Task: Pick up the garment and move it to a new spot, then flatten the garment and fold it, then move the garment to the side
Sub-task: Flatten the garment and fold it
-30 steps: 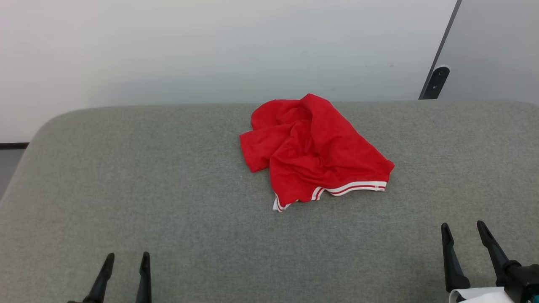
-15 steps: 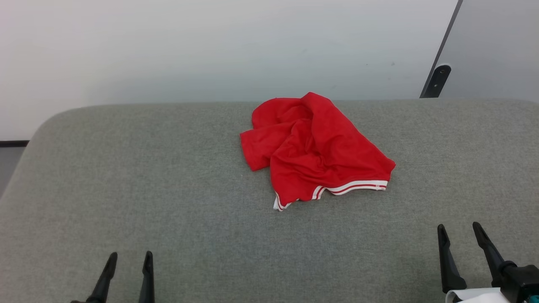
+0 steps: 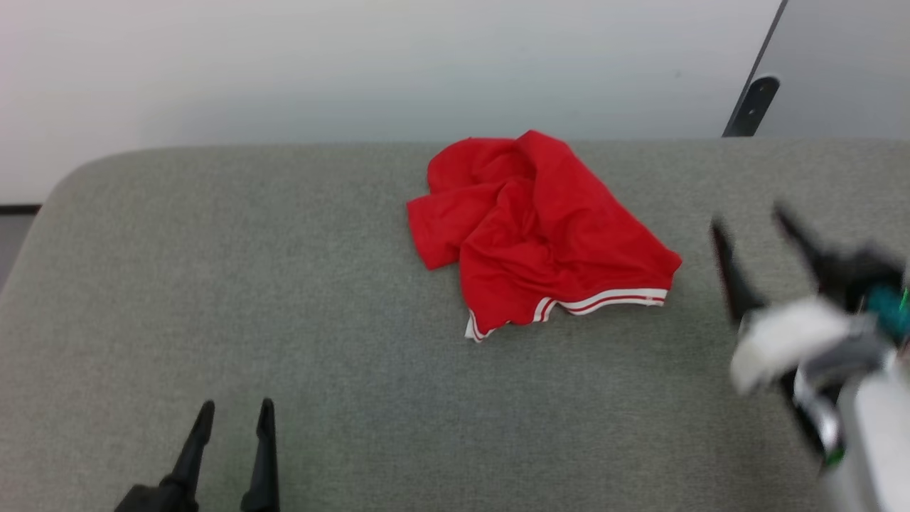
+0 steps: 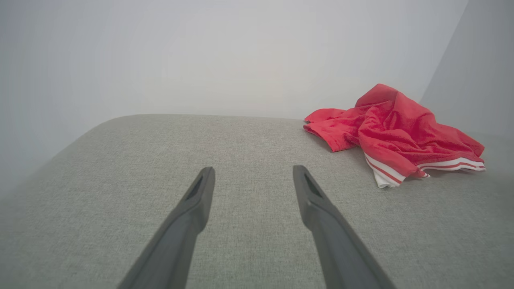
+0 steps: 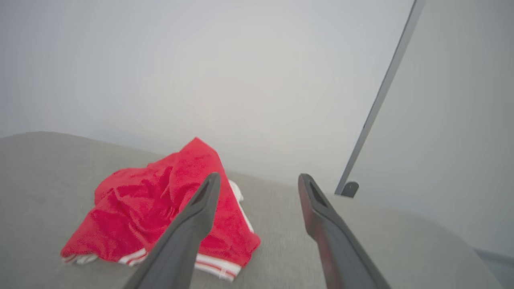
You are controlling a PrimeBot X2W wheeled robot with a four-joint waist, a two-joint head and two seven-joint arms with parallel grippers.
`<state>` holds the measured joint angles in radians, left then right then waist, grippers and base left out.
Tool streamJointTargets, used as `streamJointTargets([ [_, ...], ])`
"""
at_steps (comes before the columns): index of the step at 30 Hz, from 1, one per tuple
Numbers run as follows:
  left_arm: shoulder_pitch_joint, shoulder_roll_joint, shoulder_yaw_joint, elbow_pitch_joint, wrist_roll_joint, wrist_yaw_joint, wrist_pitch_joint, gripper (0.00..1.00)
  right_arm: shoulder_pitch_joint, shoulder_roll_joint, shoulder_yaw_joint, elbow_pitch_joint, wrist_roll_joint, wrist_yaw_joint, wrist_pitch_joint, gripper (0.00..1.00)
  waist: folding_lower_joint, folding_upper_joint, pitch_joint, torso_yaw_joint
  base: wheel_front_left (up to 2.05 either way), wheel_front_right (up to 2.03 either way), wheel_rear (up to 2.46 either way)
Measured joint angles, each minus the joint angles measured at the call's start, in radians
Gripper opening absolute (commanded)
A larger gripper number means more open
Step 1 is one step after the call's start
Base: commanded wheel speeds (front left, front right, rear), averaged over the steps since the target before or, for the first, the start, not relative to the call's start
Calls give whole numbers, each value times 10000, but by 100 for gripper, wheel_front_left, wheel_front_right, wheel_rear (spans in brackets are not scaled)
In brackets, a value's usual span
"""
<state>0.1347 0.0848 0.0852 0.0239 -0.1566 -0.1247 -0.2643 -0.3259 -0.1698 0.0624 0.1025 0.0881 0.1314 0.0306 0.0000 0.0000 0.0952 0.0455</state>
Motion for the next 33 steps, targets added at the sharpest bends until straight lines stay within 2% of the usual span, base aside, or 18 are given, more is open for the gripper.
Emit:
streamJointTargets([
  [4,-381,-33,-167,169,-94,-31,0,100,-2251,-746,424,1254,221,-2,516,100,0,0,345,199,0,0,0],
  [6,-528,-54,-284,272,-104,-31,0,100,-3020,-976,742,2276,499,0,874,100,0,0,482,372,0,0,0],
  [7,-528,-54,-284,272,-104,-31,0,100,-3020,-976,742,2276,499,0,874,100,0,0,482,372,0,0,0],
  [9,-737,-67,-497,372,-234,-33,0,100,-4080,-1469,1313,3808,955,0,1358,100,0,0,721,642,0,0,0],
  [13,-953,-21,-652,508,-393,-42,2,100,-5233,-1900,2105,5643,1624,0,2077,100,0,0,1097,985,0,0,0],
  [17,-1153,31,-782,573,-497,-42,0,100,-5974,-2128,3191,6880,2497,0,3009,100,0,0,1491,1308,0,0,0],
  [23,-1473,13,-1007,614,-652,-44,0,100,-6776,-2495,4583,7745,3701,0,4163,100,0,0,2067,1681,0,0,0],
  [33,-1732,-58,-1172,740,-734,-44,0,100,-7331,-2614,6100,7992,4895,-8,4326,100,0,0,2646,2014,0,0,0],
])
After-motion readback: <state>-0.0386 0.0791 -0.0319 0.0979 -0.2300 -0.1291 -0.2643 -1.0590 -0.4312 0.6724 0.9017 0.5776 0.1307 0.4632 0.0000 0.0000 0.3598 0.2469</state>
